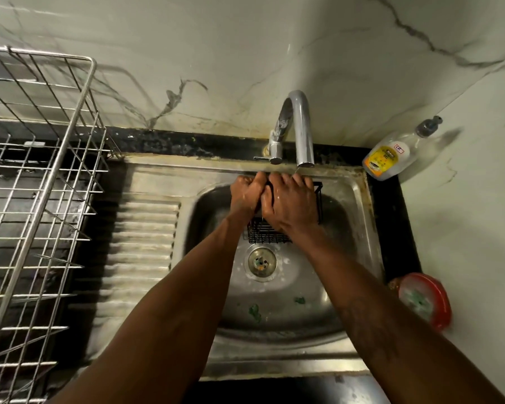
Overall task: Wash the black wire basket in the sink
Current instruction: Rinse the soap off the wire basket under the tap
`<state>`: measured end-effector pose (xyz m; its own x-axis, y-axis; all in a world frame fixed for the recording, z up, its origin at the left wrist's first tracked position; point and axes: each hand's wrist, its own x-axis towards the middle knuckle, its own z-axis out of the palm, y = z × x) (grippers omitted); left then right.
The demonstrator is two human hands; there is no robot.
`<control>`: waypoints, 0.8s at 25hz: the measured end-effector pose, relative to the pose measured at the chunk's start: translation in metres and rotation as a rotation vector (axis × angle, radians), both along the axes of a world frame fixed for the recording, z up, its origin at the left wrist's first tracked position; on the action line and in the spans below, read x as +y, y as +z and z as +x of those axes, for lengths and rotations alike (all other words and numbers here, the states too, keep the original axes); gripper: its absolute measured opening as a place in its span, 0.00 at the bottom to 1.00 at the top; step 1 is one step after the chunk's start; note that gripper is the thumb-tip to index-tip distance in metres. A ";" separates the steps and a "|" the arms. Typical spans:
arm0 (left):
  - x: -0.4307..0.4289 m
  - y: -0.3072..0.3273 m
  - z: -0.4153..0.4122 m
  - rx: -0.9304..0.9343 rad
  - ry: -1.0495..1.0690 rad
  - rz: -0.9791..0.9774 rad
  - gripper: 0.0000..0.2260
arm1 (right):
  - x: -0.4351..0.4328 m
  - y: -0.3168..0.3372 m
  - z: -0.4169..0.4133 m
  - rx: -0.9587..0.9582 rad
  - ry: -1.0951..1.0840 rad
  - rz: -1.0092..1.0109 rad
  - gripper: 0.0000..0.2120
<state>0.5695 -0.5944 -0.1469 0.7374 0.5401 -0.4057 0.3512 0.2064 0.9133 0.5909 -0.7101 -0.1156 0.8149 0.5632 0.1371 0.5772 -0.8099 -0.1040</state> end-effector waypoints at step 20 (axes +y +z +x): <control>0.006 0.008 -0.022 -0.007 0.041 -0.167 0.13 | -0.008 0.006 0.028 0.104 -0.054 0.119 0.30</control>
<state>0.5473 -0.5881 -0.1390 0.7189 0.4954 -0.4877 0.3333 0.3701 0.8672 0.6190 -0.7185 -0.1094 0.8569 0.5027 0.1138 0.5141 -0.8179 -0.2582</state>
